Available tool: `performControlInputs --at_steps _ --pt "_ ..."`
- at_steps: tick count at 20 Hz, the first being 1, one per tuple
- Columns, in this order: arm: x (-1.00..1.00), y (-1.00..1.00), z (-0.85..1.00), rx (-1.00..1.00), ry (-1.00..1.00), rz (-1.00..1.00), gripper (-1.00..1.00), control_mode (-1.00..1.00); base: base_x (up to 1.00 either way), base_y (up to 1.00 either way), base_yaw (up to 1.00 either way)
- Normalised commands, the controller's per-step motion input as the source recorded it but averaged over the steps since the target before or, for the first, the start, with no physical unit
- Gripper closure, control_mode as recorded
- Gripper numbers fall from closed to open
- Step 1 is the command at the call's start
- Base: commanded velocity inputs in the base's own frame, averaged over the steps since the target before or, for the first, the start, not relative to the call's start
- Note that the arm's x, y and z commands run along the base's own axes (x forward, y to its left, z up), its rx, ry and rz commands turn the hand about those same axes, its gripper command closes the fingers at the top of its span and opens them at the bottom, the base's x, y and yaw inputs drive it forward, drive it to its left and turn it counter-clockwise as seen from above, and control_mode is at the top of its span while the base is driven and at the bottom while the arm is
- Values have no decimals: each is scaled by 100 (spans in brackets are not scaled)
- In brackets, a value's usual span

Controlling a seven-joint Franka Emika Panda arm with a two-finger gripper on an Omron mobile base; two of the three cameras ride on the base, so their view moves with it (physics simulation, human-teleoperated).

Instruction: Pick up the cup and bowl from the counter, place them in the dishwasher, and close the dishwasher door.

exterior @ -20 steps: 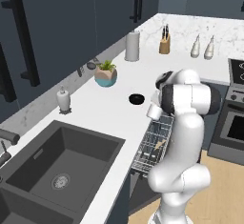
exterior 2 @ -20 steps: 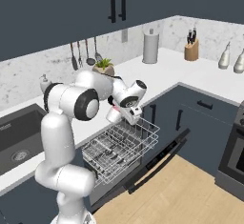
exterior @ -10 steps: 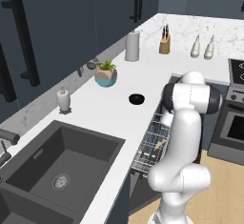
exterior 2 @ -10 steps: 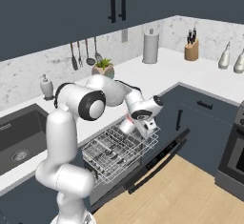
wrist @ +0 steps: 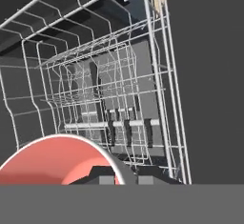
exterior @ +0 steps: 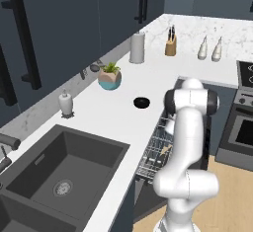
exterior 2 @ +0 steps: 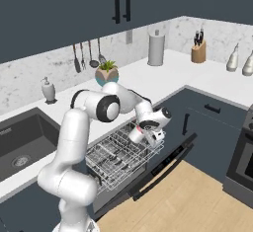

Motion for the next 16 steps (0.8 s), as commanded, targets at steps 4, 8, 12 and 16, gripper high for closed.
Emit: performControlInputs --at_steps 4,8,12,16 --pt "72 0 -38 0 -2 -13 100 -100 0 0 0" --pt "38 0 -49 0 0 -20 100 -100 0 0 0" --pt "12 0 -47 0 0 -21 100 -100 0 0 0" --pt "1 0 -39 0 0 -22 100 -100 0 0 0"
